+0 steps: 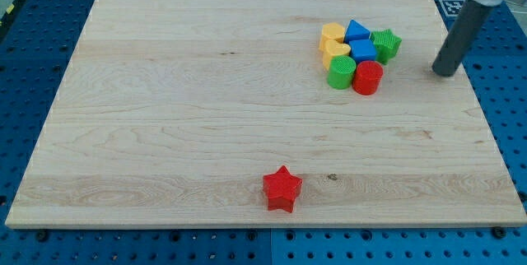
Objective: Push the green star into the group of the blocks
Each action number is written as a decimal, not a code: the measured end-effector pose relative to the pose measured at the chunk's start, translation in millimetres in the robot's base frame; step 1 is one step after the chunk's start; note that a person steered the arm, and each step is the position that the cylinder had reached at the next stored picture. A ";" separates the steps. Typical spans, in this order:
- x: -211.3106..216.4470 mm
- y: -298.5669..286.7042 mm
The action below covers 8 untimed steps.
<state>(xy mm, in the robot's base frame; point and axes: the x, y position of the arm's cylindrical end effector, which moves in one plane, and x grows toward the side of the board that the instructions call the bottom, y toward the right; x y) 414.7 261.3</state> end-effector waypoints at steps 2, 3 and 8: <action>86.0 0.4; 107.1 -4.4; 108.8 -91.5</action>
